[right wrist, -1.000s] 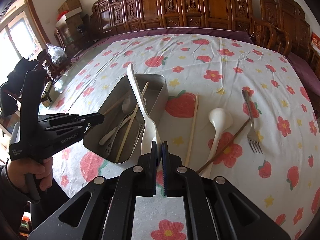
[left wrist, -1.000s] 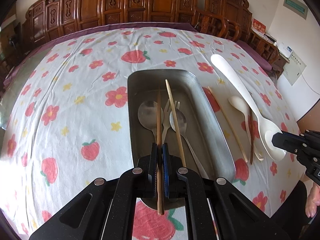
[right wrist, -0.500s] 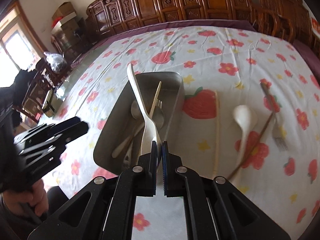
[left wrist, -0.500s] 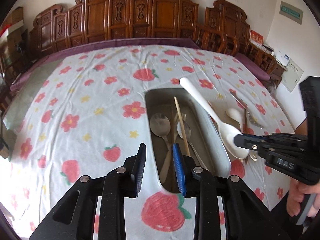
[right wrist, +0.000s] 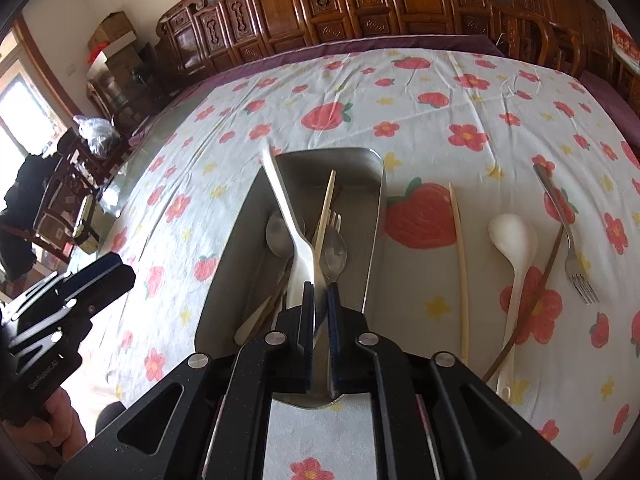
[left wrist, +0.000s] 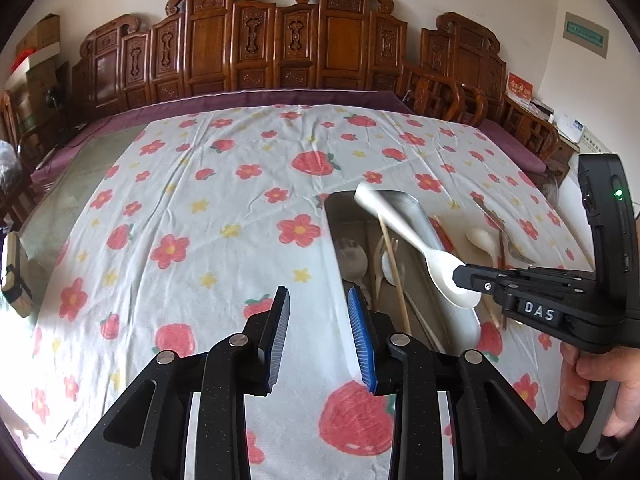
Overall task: Organize utensils
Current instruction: 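Lower the white spoon into the tray and open the right tool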
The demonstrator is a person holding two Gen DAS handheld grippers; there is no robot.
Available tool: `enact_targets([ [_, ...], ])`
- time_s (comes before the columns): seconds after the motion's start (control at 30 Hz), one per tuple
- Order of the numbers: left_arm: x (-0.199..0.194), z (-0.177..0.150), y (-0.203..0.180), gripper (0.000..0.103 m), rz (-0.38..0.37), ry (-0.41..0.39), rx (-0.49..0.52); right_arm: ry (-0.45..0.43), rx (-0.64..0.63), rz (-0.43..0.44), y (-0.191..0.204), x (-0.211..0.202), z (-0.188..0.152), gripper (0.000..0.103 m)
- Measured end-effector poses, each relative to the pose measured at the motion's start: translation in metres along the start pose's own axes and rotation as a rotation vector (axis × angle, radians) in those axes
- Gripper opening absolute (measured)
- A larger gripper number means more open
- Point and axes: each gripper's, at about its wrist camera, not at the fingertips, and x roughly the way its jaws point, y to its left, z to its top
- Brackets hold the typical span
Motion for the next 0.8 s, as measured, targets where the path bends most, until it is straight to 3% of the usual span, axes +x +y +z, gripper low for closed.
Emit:
enact_targets([
  [0.27, 0.003, -0.004, -0.003, 0.029, -0.006, 0.008, 0.006, -0.004, -0.113, 0.044, 0.018, -0.01, -0.012, 0.017],
  [0.5, 0.001, -0.008, -0.019, 0.03, -0.022, 0.002, 0.041, -0.048, -0.187, -0.004, 0.01, -0.039, -0.026, 0.017],
  [0.7, -0.004, -0.012, -0.038, 0.046, -0.04, -0.01, 0.08, -0.062, -0.193, -0.085, -0.029, -0.057, -0.043, 0.017],
  [0.8, -0.007, -0.014, -0.047, 0.061, -0.048, -0.021, 0.096, -0.061, -0.173, -0.123, -0.055, -0.063, -0.049, 0.022],
])
